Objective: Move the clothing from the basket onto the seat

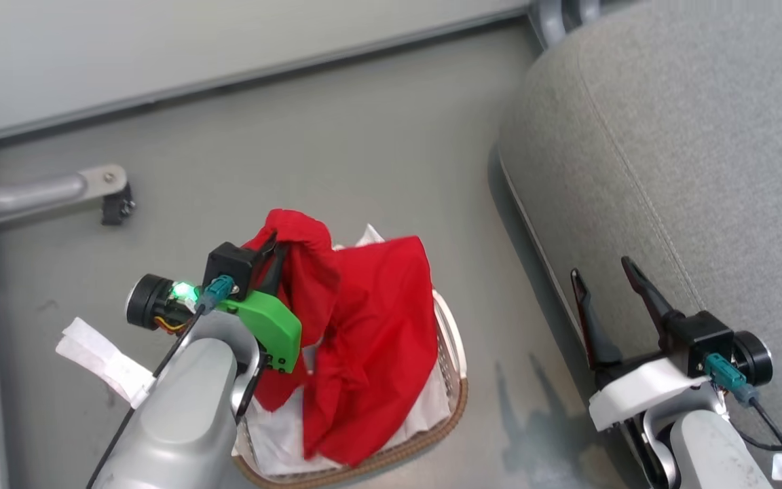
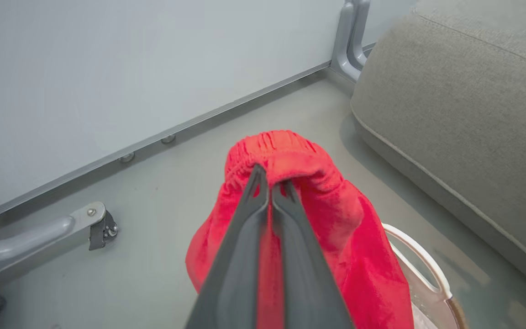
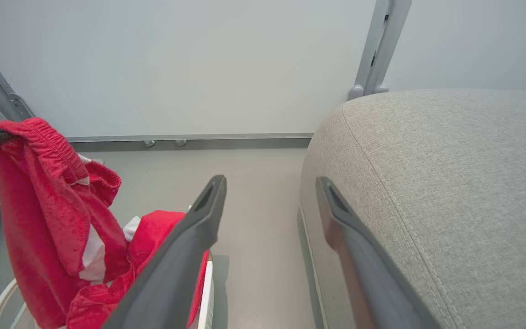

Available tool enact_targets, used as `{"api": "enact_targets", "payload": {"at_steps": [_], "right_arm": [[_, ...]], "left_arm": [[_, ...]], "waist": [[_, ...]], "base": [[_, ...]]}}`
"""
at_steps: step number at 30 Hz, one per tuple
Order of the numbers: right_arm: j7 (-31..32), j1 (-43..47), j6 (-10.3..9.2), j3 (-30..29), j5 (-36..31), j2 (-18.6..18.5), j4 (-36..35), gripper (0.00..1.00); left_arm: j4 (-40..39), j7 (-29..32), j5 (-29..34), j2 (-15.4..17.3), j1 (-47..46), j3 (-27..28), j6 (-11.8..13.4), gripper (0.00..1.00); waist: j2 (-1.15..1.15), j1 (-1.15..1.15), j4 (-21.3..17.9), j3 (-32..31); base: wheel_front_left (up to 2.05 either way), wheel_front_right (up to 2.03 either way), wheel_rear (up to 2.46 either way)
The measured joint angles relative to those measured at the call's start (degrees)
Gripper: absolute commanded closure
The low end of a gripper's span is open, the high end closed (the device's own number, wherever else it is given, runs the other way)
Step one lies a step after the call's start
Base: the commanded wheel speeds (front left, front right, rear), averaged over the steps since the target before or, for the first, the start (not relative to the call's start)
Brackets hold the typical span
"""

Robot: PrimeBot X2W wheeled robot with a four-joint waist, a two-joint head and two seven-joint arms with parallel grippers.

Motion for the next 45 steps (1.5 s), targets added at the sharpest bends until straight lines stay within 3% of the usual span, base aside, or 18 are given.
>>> {"api": "enact_targets", "payload": {"at_steps": [9,19,32,45], "right_arm": [[0.0,2.6,0.01,1.1,-1.0,0.0,0.6,0.0],[0.0,2.0,0.01,4.7,-1.1,0.0,0.8,0.0],[0.0,-3.6,0.0,13.2,1.0,0.0,1.6,0.0],[-0.1,-12.9,0.01,23.6,6.9,0.0,6.7,0.0]], "left_arm": [[-6.9,0.0,-4.5,3.8,-0.9,-7.4,0.0,1.0],[-12.8,2.6,-8.2,6.7,-8.1,-12.2,-0.1,1.0],[-16.6,5.7,-9.7,6.3,-13.8,-16.0,-0.1,1.0],[-19.0,7.2,-11.2,2.7,-16.0,-21.5,-0.1,1.0]], "waist": [[0.0,0.0,2.7,-9.3],[0.0,0.0,4.7,-16.1],[0.0,0.0,6.1,-17.8],[0.0,0.0,9.2,-17.6]], "base": [[0.0,0.0,0.0],[0.0,0.0,0.0],[0.0,0.0,0.0],[0.0,0.0,0.0]]}}
